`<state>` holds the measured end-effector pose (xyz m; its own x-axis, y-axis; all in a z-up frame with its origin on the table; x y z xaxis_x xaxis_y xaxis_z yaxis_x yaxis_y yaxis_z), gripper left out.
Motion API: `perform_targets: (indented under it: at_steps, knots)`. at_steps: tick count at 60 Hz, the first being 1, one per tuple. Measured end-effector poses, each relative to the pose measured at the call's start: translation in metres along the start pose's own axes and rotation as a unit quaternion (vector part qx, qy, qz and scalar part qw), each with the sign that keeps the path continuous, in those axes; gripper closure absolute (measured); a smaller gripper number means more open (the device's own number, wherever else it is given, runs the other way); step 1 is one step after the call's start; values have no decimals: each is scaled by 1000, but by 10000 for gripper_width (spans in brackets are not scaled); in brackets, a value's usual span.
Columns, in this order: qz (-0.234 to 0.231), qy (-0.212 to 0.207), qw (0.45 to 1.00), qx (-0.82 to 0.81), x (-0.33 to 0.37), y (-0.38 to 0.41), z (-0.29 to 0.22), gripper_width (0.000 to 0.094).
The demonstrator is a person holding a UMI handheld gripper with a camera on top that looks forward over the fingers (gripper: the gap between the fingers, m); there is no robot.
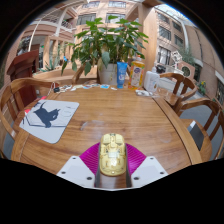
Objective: Arrange mouse
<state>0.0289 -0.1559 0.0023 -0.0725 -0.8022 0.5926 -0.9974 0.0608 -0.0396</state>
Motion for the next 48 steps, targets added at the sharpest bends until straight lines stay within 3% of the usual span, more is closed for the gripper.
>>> perform_targets:
  at_steps: [8, 16, 24, 30, 35, 48]
  knots:
    - [13, -28, 999, -20, 8, -9, -36, 582]
    - [27, -108, 993, -35, 32, -16, -135, 582]
    - [11, -198, 979, -48, 65, 15, -239, 583]
    - [-25, -225, 973, -43, 69, 63, -278, 583]
    - [-64, -210, 975, -39, 50, 115, -276, 584]
    - [-114, -43, 992, 14, -54, 230, -127, 584]
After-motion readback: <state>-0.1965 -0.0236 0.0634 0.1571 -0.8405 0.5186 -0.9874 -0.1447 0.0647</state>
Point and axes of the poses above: the point between the fingertips, and its own axes, seen from behind it with the camera up: y to the left, z down, x backward, against the way the camera looks, the point moved 2 cm from there along x, backward, against the way the camera looks, and after that the axes turned 3 degrees about -x, right-handed, at the moved point
